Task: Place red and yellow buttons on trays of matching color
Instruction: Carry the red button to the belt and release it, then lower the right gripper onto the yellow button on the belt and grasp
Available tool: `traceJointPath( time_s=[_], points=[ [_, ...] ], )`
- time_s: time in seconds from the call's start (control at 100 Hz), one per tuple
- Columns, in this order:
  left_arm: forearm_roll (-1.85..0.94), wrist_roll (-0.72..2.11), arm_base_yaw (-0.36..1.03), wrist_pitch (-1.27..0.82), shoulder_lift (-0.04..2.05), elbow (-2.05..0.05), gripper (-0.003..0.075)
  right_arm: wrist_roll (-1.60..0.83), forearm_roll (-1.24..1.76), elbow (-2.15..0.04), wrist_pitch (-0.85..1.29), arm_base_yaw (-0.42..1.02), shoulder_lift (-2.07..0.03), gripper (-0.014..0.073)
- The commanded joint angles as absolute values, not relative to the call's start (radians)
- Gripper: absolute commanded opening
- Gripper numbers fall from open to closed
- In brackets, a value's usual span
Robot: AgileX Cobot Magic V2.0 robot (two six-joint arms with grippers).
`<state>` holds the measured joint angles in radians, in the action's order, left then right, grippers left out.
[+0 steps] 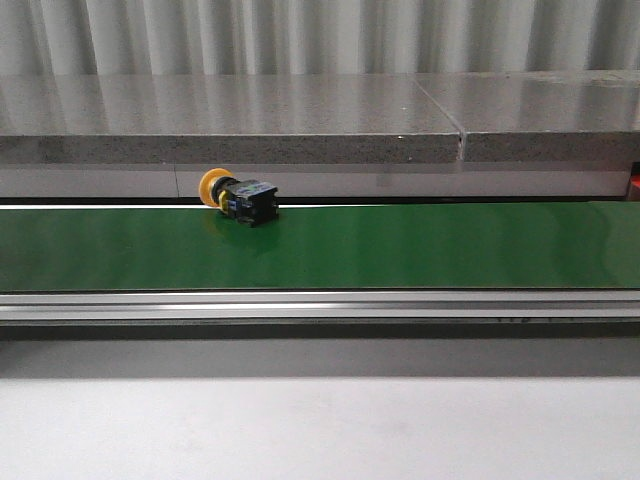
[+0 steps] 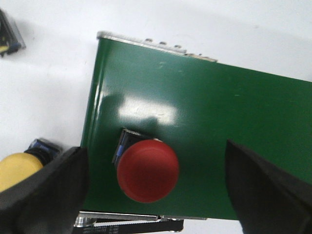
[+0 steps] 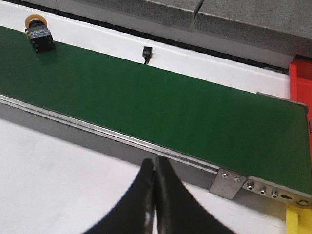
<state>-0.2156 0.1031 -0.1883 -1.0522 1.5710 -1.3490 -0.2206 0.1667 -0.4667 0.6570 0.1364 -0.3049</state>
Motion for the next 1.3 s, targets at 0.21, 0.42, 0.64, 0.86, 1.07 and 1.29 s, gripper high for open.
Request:
traceJointPath(
  time_s=[0.21,0.42,0.64,0.86,1.07,1.29],
  points=[
    [-0.247,0.181,-0.001,-0.885,1.284,-1.267,-0.0013,-0.230,0.175,-0.489,0.513,0.139,-0.313,-0.0066],
    [-0.225,0.186,0.106,-0.760,1.116,-1.107,-0.0020,-0.228,0.177,-0.489,0.482,0.139,-0.315,-0.0066],
    [-0.225,0.186,0.125,-0.743,0.929,-0.953,-0.0020,-0.228,0.176,-0.508,0.493,0.141,-0.353,-0.0066],
    [-0.218,0.188,0.125,-0.705,0.707,-0.782,-0.0020,-0.228,0.162,-0.653,0.525,0.193,-0.528,-0.0066],
    [-0.200,0.188,0.125,-0.714,0.538,-0.674,-0.0020,-0.228,0.163,-0.839,0.607,0.268,-0.747,-0.0066],
    [-0.200,0.188,0.125,-0.722,0.448,-0.642,-0.0020,-0.228,0.163,-1.031,0.690,0.303,-0.977,-0.0063]
  ],
)
